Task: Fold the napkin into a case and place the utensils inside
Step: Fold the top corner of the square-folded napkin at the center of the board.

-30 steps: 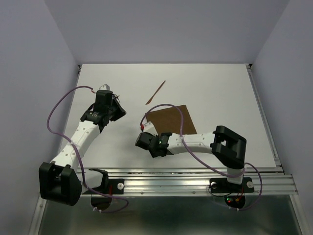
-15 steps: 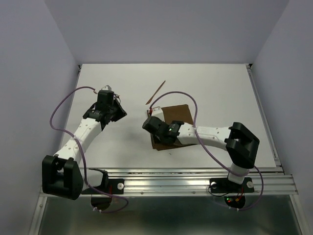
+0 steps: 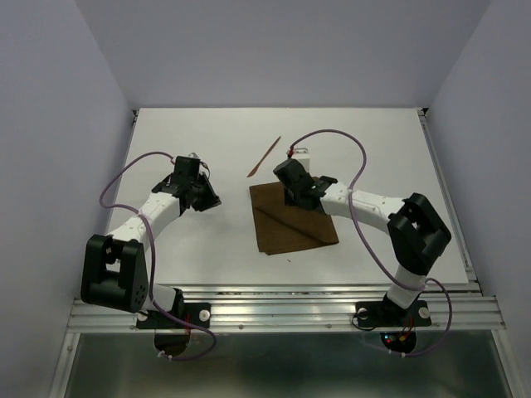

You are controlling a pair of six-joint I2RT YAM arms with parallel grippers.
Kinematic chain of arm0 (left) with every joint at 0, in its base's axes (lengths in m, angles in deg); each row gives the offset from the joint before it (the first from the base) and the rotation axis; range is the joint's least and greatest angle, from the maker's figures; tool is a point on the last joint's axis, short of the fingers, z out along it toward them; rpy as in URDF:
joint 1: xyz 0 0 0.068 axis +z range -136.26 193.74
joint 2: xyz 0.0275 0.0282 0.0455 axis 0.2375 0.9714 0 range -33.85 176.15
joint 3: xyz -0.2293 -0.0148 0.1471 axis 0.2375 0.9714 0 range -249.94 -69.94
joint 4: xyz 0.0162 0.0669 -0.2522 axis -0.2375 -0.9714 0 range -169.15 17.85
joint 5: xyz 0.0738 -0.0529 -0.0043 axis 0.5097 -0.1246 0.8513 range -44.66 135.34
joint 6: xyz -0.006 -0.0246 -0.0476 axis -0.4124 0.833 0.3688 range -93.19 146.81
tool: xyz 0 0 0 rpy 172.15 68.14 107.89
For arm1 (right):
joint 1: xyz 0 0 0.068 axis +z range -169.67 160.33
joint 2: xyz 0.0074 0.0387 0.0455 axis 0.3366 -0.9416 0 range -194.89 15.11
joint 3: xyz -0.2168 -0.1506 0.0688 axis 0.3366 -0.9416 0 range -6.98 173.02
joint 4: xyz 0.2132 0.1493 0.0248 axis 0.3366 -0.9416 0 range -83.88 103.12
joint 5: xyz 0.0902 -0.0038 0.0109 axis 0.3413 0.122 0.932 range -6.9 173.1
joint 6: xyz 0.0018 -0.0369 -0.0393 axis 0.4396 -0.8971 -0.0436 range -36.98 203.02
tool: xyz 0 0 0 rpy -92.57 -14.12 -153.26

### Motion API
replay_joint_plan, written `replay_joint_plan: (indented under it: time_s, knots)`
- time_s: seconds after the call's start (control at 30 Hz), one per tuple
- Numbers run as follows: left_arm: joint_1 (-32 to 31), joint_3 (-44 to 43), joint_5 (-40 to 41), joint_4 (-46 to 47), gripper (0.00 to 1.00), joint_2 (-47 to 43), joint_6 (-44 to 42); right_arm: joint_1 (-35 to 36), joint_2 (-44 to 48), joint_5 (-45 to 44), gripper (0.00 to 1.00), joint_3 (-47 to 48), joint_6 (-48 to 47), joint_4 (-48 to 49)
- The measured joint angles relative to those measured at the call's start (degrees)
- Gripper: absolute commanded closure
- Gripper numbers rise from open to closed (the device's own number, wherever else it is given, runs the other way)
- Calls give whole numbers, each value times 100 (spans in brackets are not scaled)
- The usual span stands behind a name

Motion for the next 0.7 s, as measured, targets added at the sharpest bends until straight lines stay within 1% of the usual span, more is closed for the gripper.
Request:
replay_joint_plan:
  time_s: [0.13,0.3,0.5,0.7]
  knots:
    - [0,15,-76,15,73,9,-81,-514,-140,4,99,2,-111,184]
    - [0,13,-114,2,73,9,-153,-931,-420,94,99,50,-195,227]
    - [0,15,-129,-85,73,-33,-216,-1150,-785,223,99,267,-269,267]
    - [0,13,-140,-118,73,-79,-234,-1226,-935,238,99,487,-389,310]
